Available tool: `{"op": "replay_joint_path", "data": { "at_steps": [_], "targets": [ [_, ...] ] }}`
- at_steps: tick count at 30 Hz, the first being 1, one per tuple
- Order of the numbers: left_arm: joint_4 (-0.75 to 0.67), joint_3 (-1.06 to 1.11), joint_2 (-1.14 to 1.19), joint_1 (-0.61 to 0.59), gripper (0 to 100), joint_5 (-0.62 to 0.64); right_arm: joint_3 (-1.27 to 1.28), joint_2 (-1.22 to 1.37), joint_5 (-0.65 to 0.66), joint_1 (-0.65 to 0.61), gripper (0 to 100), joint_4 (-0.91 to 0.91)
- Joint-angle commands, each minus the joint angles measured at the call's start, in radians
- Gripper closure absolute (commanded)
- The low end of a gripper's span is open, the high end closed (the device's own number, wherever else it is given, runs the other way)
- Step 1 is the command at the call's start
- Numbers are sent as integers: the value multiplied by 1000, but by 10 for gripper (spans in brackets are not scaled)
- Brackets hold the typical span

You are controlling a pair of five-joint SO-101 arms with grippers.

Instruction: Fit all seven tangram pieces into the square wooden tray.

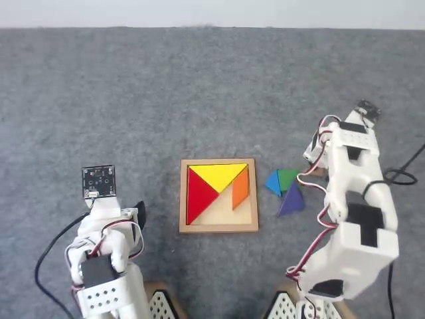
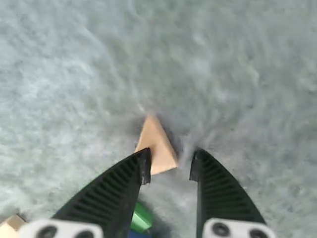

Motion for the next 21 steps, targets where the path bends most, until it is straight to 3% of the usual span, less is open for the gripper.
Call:
{"op": "replay_joint_path", "data": {
  "at_steps": [1, 6, 15, 21],
  "targets": [
    [5, -8, -15, -5, 755, 9, -83, 41, 9, -48, 851, 12],
    [5, -8, -15, -5, 755, 9, -103, 50, 77, -91, 851, 12],
    [5, -8, -15, -5, 755, 9, -104, 54, 84, -101, 845, 8],
    [5, -8, -15, -5, 755, 9, -101, 47, 158, -147, 786, 47]
  ]
}}
